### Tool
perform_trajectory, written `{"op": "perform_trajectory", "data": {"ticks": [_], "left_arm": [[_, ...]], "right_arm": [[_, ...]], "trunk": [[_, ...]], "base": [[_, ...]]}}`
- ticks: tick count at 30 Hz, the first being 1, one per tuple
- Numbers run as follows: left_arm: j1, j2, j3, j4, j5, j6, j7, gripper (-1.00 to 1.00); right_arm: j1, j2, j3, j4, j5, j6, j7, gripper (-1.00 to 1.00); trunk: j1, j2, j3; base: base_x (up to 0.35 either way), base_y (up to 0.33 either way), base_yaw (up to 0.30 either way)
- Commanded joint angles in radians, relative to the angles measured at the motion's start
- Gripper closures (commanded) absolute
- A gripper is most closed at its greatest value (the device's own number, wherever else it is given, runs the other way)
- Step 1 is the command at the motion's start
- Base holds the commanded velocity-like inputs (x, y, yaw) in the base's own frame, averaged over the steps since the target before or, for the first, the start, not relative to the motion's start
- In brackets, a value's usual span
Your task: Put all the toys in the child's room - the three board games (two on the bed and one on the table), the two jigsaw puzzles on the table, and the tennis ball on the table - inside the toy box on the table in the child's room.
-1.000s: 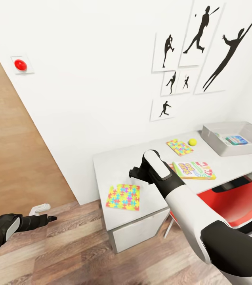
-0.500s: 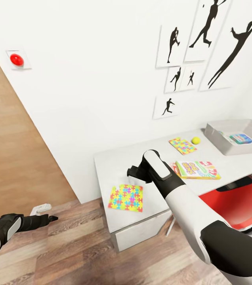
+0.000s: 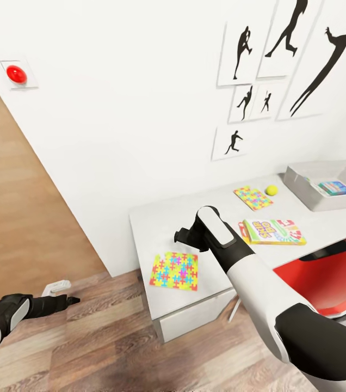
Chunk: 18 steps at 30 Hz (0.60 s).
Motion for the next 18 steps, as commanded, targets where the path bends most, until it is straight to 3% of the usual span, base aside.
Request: {"op": "perform_trajectory", "data": {"ticks": [1, 12, 18], "left_arm": [[-0.001, 0.0, 0.006, 0.0, 0.006, 0.01, -0.001, -1.0], [-0.001, -0.011, 0.006, -0.001, 0.008, 0.01, 0.001, -1.0], [-0.001, -0.012, 0.007, -0.001, 0.007, 0.011, 0.0, -1.0]], "right_arm": [[-0.001, 0.0, 0.001, -0.001, -0.006, 0.004, -0.009, -1.0], [0.0, 0.0, -0.004, -0.002, -0.005, -0.022, -0.009, -1.0], [0.0, 0.0, -0.005, -0.007, -0.005, -0.027, -0.009, -1.0]], "trunk": [[0.0, -0.002, -0.003], [0.0, -0.002, -0.022], [0.0, -0.002, -0.031]], "base": [[0.0, 0.0, 0.0], [0.002, 0.0, 0.0], [0.118, 0.024, 0.0]]}}
